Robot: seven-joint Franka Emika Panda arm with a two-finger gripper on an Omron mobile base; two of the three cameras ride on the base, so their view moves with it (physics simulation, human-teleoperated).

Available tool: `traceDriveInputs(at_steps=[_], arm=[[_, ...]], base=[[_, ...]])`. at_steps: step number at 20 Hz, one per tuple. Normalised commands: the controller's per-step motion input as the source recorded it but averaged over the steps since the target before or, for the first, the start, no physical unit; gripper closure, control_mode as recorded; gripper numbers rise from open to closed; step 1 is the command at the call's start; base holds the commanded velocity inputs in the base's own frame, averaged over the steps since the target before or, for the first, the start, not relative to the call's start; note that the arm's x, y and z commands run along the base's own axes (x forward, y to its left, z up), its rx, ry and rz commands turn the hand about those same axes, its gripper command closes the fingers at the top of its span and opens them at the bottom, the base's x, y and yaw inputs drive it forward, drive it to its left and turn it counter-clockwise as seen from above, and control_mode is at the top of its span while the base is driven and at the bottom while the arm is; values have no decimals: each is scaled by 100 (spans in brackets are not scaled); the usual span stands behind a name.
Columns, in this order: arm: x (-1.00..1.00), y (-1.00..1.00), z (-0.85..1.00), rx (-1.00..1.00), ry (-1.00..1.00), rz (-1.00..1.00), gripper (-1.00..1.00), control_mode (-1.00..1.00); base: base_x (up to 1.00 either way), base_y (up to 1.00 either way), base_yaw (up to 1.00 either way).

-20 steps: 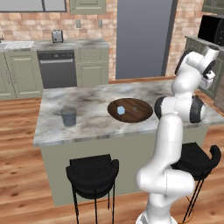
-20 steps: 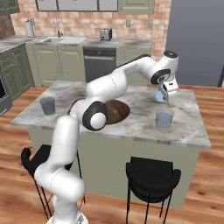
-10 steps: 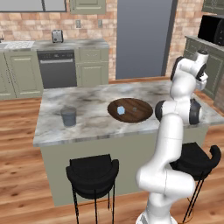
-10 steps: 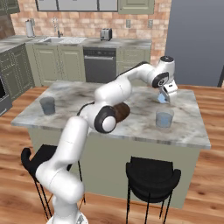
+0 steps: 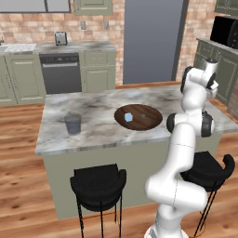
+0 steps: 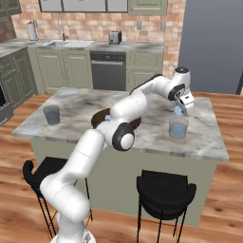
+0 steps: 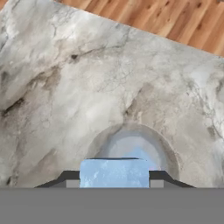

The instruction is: There are four ice cubes in the ice bowl. Place two ice cubes in each glass of water.

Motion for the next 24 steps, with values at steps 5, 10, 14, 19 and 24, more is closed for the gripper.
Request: traceDriveInputs(at_steps=[5,10,14,19,24], arm=[[30,-27,-33,0,6,3,100,-100],[52,-17,-2,0,1,0,100,-100],[17,0,0,0,3,0,100,-100],[0,0,0,0,0,0,-100,-100],[-27,0,2,0,-6,0,-100,-100]], base=[[0,0,0],[0,0,0],[0,0,0],[0,0,0],[0,0,0]])
